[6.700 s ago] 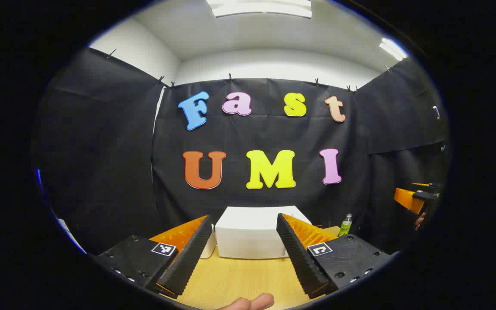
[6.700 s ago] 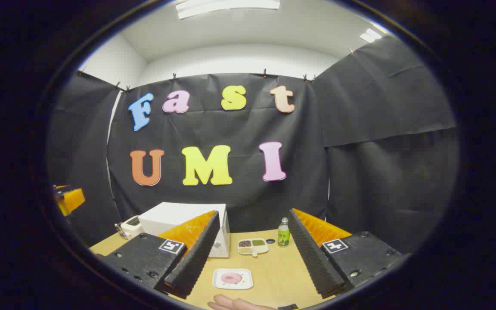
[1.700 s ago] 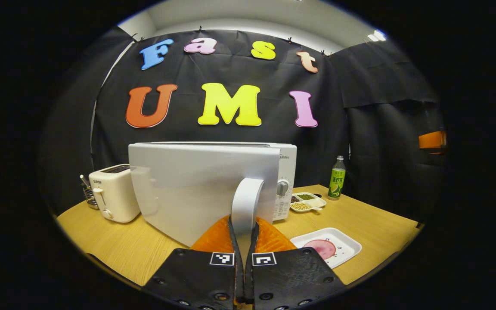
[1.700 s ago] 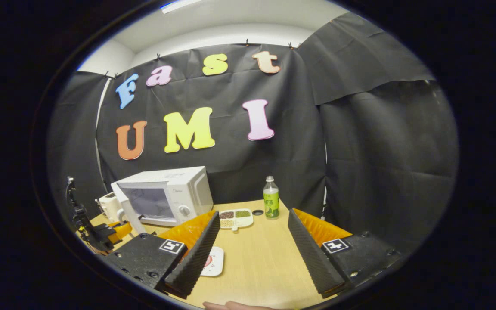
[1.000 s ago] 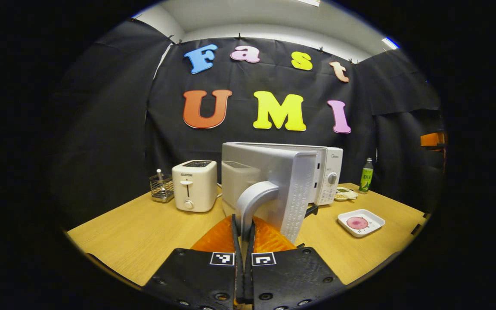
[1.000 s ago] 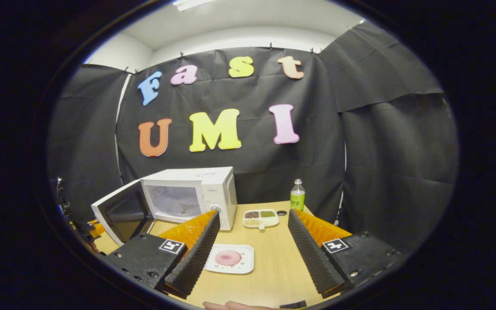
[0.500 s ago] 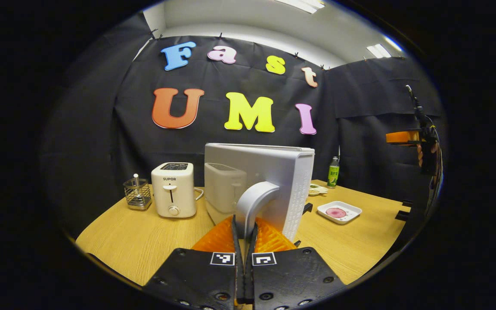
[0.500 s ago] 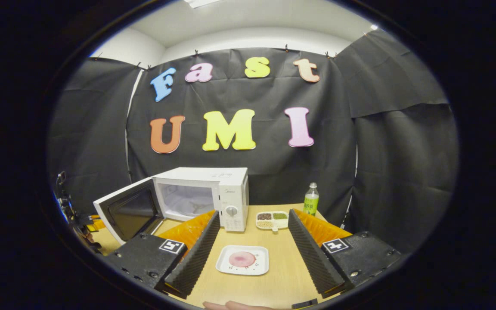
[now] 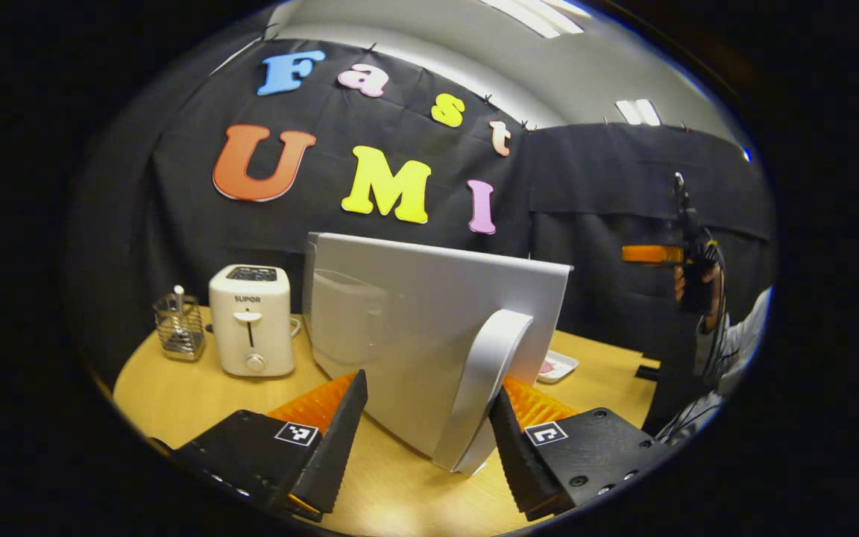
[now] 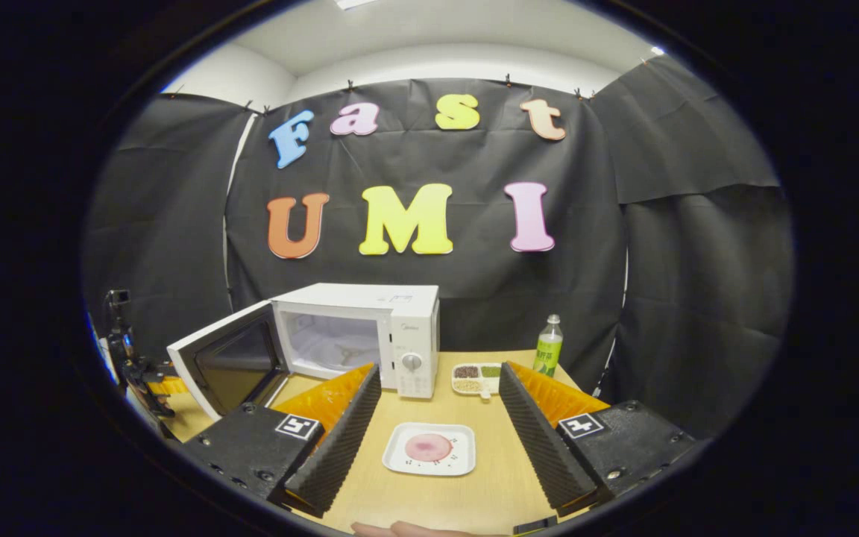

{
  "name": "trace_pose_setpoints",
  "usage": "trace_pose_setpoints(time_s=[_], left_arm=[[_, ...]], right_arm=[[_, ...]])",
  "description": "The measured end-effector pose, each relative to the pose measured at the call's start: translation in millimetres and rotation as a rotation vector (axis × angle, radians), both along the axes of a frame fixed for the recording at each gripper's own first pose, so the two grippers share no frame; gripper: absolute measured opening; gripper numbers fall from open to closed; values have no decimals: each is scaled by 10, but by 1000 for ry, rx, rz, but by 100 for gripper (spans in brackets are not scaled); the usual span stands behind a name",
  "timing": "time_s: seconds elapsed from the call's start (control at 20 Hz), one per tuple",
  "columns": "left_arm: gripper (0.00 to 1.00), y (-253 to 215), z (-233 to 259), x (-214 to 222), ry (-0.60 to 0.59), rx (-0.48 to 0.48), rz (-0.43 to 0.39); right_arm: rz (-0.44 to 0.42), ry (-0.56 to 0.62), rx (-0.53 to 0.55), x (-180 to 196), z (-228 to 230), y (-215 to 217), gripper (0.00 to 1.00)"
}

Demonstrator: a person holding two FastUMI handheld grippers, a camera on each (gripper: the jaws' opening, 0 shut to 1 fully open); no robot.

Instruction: Open the microwave oven with the left hand, put the food in, and close the microwave oven.

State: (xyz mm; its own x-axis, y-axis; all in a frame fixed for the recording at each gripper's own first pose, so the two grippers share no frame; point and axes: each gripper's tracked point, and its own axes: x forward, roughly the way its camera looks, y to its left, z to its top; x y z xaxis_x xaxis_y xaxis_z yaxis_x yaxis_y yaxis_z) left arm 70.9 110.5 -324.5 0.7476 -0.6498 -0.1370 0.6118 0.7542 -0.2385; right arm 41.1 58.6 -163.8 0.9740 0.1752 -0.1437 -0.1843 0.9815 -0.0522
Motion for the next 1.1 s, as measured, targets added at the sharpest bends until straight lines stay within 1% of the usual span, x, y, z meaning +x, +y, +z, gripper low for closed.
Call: trace_pose_setpoints(time_s=[0.05, 0.1, 0.2, 0.3, 0.35, 0.4, 0.45, 0.5, 0.55, 0.6, 0.7, 0.75, 0.85, 1.0, 1.1], left_arm=[[86, 37, 71, -19, -25, -5, 3], [85, 64, 93, -10, -46, 19, 15], [85, 135, 85, -26, -65, 40, 50], [86, 118, 26, -125, -36, 45, 63], [83, 138, 13, -180, -33, 57, 77], [82, 190, 31, -242, -42, 68, 110], [82, 247, 63, -301, -55, 73, 156], [83, 299, 108, -357, -68, 63, 207], [86, 330, 144, -445, -72, 56, 258], [87, 401, 214, -539, -88, 51, 323], [87, 526, 375, -763, -127, 81, 446], [88, 592, 442, -895, -131, 119, 513], [89, 556, 629, -1147, -154, 171, 591], [88, 500, 906, -1442, -180, 250, 694], [88, 460, 1048, -1547, -173, 263, 769]], right_arm=[[-1, 0, 0, 2, -3, 4, 93], [-2, 2, -1, 7, -10, -5, 100], [-1, 10, 0, 24, -49, -22, 100], [-3, 21, 13, 38, -77, -45, 100], [-4, 27, 19, 45, -101, -59, 100], [-4, 29, 24, 36, -110, -69, 100], [-3, 31, 28, 35, -113, -87, 100], [-4, 30, 29, 41, -128, -115, 93], [-9, 29, 29, 58, -134, -154, 93], [-13, 29, 30, 80, -149, -192, 100], [-14, 46, 30, 153, -224, -243, 100], [-11, 60, 24, 202, -278, -268, 100], [-5, 87, -6, 335, -393, -334, 100], [31, 191, -34, 569, -704, -409, 100], [74, 303, -54, 705, -980, -432, 100]])
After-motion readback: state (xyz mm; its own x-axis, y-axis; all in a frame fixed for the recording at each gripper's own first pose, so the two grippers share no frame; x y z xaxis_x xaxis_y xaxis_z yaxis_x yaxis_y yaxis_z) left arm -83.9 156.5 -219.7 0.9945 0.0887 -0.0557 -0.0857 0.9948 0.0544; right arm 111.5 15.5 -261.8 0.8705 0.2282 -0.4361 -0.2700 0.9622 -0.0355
